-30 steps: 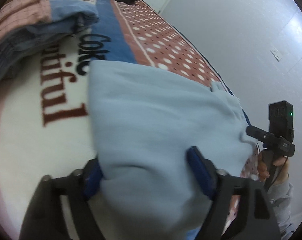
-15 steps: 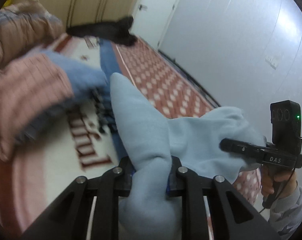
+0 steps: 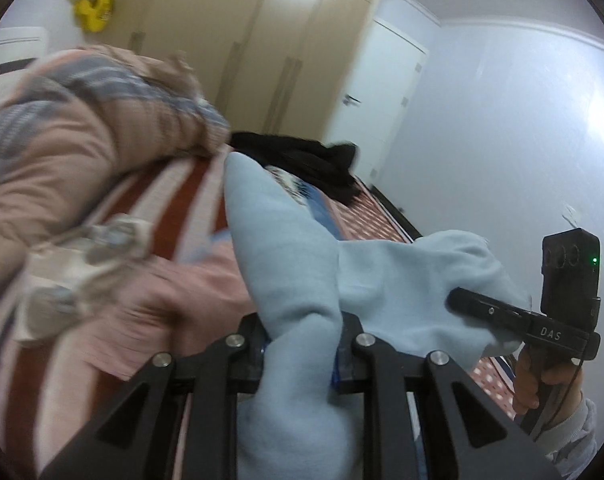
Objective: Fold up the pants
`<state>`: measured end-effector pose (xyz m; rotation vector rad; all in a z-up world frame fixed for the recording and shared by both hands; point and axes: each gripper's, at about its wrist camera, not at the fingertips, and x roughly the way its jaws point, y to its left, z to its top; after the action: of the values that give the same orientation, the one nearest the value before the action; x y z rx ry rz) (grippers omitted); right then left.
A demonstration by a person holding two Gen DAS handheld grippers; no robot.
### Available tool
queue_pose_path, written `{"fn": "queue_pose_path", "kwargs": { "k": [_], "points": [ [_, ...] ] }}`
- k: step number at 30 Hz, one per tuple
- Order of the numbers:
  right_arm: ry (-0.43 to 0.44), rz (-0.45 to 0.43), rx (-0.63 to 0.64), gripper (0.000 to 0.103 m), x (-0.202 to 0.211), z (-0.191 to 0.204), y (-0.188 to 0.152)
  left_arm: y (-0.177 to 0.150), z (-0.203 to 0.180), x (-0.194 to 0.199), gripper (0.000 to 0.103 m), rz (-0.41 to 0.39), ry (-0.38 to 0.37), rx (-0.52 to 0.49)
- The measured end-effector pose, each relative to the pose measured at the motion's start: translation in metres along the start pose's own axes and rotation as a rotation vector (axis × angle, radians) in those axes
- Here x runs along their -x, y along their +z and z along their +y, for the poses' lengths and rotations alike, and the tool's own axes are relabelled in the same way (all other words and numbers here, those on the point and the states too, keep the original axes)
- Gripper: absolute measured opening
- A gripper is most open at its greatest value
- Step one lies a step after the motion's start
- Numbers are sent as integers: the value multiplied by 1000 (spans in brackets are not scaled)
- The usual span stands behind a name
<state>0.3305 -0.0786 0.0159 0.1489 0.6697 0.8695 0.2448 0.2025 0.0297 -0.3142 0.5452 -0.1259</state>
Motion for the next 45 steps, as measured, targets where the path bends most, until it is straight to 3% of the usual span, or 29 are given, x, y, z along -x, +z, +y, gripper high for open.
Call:
{"fn": "queue_pose_path", "kwargs": {
  "k": [6,10,15,19,30,37,45],
  "points": [
    [65,17,45,22,-83,70,38,27,89,36,17,-46,99,39],
    [124,10,72,22,-117,107,39,25,118,59,17,-62,122,42],
    [161,53,32,22,-133,116,0,-2,148,69,17,8,115,52],
    [183,117,-23,22,-154,123,-54,-41,173,67,17,94,121,78],
    [163,281,-105,22,-192,148,-176,-136,231,61,17,264,174,180],
    [147,327,-69,23,-198,148,-205,-164,239,50,20,331,209,201],
    [142,367,-68,34,-200,139,-215,-176,242,47,41,365,288,191]
  ]
}}
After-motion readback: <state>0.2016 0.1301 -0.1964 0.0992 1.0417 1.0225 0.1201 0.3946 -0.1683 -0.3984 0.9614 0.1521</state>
